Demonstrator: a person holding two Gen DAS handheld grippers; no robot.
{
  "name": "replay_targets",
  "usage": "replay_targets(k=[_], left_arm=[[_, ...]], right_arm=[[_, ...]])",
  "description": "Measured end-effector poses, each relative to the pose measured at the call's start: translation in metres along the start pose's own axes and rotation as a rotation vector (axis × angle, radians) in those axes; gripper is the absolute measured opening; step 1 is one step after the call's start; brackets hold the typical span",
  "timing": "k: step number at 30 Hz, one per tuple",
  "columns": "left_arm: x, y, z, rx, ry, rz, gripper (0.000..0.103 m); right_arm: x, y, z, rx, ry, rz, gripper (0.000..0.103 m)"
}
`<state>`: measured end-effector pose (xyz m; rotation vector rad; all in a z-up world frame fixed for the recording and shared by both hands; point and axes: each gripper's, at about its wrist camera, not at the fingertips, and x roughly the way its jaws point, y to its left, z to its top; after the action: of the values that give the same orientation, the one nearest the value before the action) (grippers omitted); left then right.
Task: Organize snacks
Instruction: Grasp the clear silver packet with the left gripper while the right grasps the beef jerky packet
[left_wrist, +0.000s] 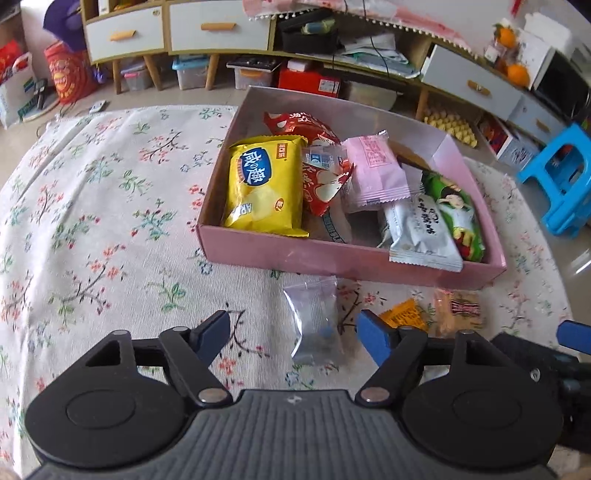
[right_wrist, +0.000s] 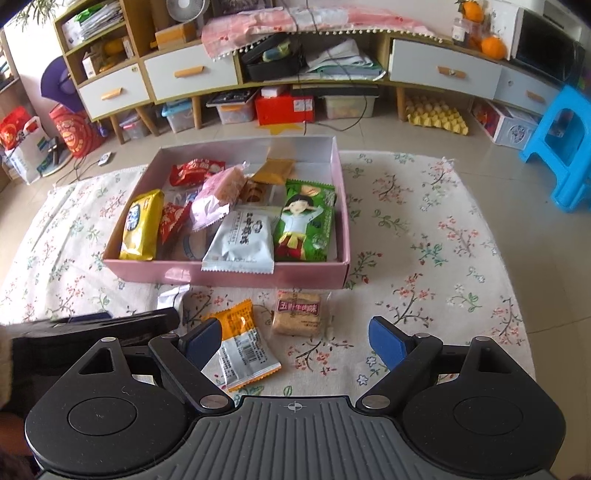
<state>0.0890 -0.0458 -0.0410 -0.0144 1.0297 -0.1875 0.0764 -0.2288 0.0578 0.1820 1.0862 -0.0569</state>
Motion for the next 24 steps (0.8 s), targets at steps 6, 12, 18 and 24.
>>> replay_targets(k=[6,12,18,24], left_arm=[[0.012,-0.006,0.002,0.057,0.002,0.021,0.061],[0.013,-0.013,0.001,0.1,0.0,0.046,0.041],[0.01,-0.014,-0.002,0.131,0.004,0.049,0.03],[0.009,-0.008,0.001,0.128,0.009,0.033,0.026]], right_arm=[[0.021,0.0,-0.003,-0.03,0.067,-0.047,0.089],[0.039,-0.004,0.001,-0.006,0.098,-0.052,0.089],[0.051,-0.006,0.006,-0.022,0.073,-0.132,0.089],[0.055,-0.018,0.008,0.026,0.082,-0.131,0.089]])
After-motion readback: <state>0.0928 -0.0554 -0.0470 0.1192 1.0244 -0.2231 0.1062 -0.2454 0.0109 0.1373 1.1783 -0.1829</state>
